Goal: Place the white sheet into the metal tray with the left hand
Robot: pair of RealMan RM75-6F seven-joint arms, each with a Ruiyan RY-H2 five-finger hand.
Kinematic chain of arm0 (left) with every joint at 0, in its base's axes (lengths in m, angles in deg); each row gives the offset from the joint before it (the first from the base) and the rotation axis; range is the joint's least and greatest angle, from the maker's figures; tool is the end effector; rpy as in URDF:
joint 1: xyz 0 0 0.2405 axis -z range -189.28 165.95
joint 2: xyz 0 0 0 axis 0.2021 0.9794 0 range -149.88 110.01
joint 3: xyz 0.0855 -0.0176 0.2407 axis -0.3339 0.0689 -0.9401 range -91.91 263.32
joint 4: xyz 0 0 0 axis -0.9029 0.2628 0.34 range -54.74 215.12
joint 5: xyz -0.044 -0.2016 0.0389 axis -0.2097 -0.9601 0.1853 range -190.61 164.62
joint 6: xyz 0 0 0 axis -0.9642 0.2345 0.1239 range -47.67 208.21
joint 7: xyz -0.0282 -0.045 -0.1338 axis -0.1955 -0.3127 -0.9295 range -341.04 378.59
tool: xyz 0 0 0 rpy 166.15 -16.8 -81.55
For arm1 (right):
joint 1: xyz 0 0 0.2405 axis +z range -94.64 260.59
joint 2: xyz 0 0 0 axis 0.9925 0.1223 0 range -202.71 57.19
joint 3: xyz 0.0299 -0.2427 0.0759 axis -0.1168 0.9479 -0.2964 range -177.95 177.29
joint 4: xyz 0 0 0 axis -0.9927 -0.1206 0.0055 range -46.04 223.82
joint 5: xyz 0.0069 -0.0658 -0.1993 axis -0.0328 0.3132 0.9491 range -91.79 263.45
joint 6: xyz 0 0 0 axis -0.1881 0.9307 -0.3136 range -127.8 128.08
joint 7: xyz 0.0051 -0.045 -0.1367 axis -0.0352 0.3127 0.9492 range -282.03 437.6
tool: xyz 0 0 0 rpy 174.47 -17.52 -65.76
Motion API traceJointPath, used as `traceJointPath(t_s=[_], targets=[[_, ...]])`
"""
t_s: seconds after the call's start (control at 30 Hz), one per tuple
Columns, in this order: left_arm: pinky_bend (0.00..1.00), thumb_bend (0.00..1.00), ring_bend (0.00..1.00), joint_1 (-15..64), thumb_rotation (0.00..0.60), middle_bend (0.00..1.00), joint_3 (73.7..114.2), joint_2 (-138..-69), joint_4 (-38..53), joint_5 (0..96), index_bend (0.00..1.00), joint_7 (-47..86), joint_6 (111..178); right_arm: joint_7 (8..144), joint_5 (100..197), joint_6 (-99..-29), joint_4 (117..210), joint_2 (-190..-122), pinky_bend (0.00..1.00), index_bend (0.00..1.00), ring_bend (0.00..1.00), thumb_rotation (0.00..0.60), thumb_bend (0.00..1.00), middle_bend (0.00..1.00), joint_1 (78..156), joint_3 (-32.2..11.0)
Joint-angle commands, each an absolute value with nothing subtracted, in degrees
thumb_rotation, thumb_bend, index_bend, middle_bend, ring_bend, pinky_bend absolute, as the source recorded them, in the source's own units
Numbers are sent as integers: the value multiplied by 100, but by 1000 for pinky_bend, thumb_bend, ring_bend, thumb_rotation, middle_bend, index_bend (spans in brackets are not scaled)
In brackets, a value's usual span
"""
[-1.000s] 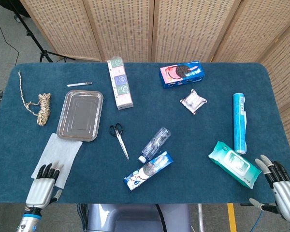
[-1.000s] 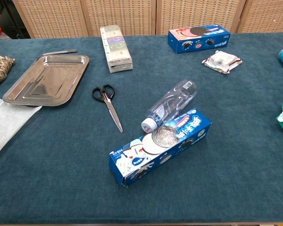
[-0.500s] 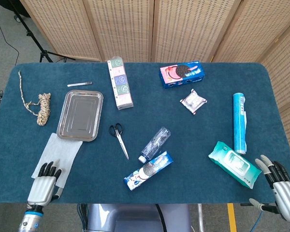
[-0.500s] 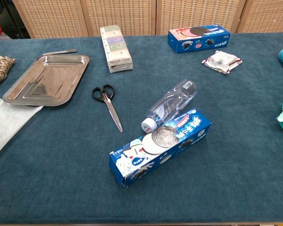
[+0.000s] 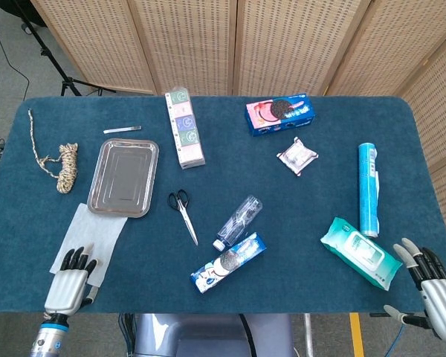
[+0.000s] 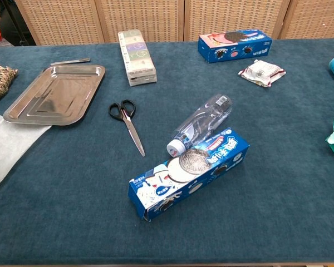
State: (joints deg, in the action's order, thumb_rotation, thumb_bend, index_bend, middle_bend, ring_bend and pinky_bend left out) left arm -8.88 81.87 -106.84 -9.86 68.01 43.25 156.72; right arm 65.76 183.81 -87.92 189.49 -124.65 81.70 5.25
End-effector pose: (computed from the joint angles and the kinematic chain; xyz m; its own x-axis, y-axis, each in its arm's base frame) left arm -0.2846 0.1356 0.0034 0.4369 0.3131 0.8433 0.8913 -0.0239 -0.4528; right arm -0.2935 -0.1152 0.1886 0.2627 -0.1571 0.9520 -0.9645 -0.0695 0.2547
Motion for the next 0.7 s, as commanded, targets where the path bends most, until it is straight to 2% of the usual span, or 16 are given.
traceJointPath(t_s=[0.03,0.27,0.7], targets=[[0,394,0,-883,584,0,8189,-10697,-968,6790,332,4333,15666,6581,18380,-8790,18952,-12465,0,0,0,600,0,0,8169,525],[0,417,0,-885,587,0,8212,-10736,-933,6785,379,4328,15719,6590,18379,-8792,18958,-12468,0,0,0,600,0,0,8167,523],[0,435,0,-912,600,0,8216,-10657,-1122,6953,577,4368,15966,6576,18390,-8817,18958,-12463,0,0,0,600,0,0,8157,523]])
